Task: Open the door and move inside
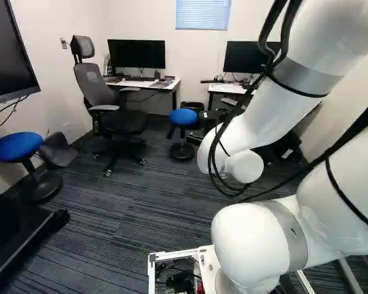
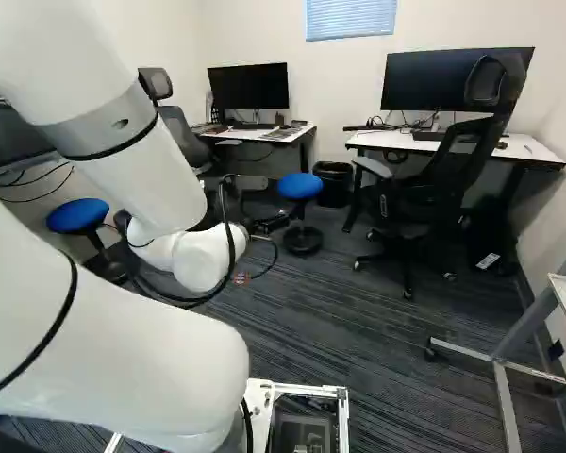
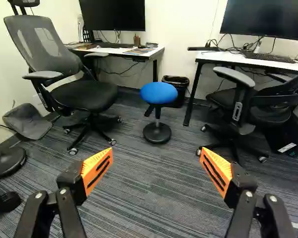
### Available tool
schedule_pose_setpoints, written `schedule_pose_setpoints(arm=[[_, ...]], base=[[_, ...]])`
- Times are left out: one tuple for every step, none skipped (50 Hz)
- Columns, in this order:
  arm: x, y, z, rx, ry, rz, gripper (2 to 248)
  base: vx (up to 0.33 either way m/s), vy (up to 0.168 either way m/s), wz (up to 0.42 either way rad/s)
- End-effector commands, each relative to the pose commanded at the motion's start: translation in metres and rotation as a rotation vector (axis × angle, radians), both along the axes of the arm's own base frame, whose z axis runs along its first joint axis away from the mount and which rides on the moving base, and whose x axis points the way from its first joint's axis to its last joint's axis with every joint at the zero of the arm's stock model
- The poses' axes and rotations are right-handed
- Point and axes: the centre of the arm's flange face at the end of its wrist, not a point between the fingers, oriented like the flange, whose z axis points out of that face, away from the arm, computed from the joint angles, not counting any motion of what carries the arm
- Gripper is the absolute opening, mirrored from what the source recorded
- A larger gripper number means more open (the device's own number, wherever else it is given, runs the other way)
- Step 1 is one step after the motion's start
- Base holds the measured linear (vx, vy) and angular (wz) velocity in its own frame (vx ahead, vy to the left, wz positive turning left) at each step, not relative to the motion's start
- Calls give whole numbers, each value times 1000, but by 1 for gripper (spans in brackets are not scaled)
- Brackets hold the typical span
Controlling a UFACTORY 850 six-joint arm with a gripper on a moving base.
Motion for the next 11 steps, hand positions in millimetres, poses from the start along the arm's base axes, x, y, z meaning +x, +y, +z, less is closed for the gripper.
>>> schedule_pose_setpoints(arm=[[0, 0, 0, 0, 0, 0, 247], [0, 0, 0, 0, 0, 0, 247], [0, 0, 0, 0, 0, 0, 247], [0, 0, 0, 0, 0, 0, 247], [0, 0, 0, 0, 0, 0, 247], [0, 0, 0, 0, 0, 0, 247], [0, 0, 0, 0, 0, 0, 247], [0, 0, 0, 0, 0, 0, 247], [0, 0, 0, 0, 0, 0, 247], [0, 0, 0, 0, 0, 0, 247], [0, 0, 0, 0, 0, 0, 247]], base=[[0, 0, 0], [0, 0, 0], [0, 0, 0], [0, 0, 0], [0, 0, 0], [0, 0, 0], [0, 0, 0], [0, 0, 0], [0, 0, 0], [0, 0, 0], [0, 0, 0]])
